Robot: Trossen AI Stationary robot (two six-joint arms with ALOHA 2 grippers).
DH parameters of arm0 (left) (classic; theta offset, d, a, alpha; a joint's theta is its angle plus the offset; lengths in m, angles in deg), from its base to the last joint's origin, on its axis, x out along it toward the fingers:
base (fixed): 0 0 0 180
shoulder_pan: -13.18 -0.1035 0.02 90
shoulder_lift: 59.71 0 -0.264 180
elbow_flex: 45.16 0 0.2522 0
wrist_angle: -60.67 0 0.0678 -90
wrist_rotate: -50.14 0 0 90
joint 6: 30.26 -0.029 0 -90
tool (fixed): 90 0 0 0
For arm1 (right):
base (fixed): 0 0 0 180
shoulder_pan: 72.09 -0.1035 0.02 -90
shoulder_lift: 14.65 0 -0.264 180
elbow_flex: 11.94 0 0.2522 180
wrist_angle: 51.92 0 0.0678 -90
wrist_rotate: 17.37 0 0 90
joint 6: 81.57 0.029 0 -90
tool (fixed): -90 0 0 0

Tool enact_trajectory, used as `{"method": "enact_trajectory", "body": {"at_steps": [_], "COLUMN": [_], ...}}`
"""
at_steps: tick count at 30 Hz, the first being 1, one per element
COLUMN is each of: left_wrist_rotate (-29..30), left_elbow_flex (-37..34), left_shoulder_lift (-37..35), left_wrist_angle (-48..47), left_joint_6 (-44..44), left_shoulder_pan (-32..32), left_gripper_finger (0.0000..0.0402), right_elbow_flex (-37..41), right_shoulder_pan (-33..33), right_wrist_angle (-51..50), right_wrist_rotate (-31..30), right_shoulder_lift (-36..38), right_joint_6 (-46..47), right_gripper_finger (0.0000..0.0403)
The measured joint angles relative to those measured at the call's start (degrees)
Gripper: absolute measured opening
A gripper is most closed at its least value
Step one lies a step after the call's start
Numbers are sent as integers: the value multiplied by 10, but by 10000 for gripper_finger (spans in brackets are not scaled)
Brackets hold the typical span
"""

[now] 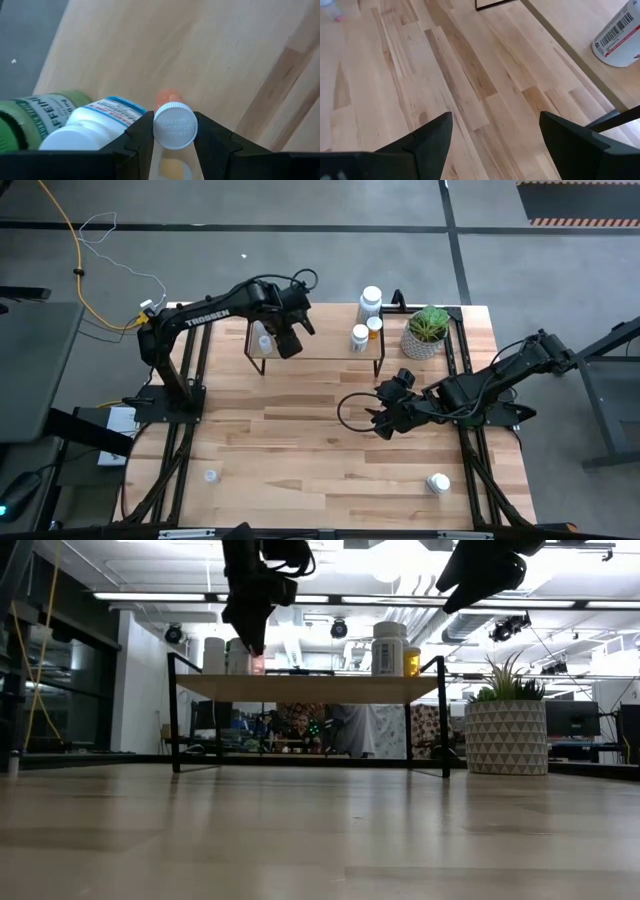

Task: Pick and place medicine bottles onto shelf by color
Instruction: Put the red bottle on the shelf, then put the white and blue bottle on the shelf

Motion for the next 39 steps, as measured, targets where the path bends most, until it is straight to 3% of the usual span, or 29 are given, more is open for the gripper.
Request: {"method": "enact_trajectory", "body": {"at_steps": [16,30,39], "left_wrist_rotate": [-20,-22,-22], "left_elbow_flex": [0,0,34], "left_shoulder_lift": [0,0,1], "left_wrist_angle": [2,26,32], "left_joint_6": [-1,0,30], "left_shoulder_pan": [-4,-7,-8], "left_gripper_finger": [120,227,260], "right_elbow_flex": [0,0,0], "right_shoulder_pan": [0,0,0], "right_wrist_angle": [0,2,2], "right_wrist_rotate": [0,0,0], "right_shoulder_lift": [0,0,0], "right_joint_6": [1,2,2], "right_gripper_finger": [291,291,291]}}
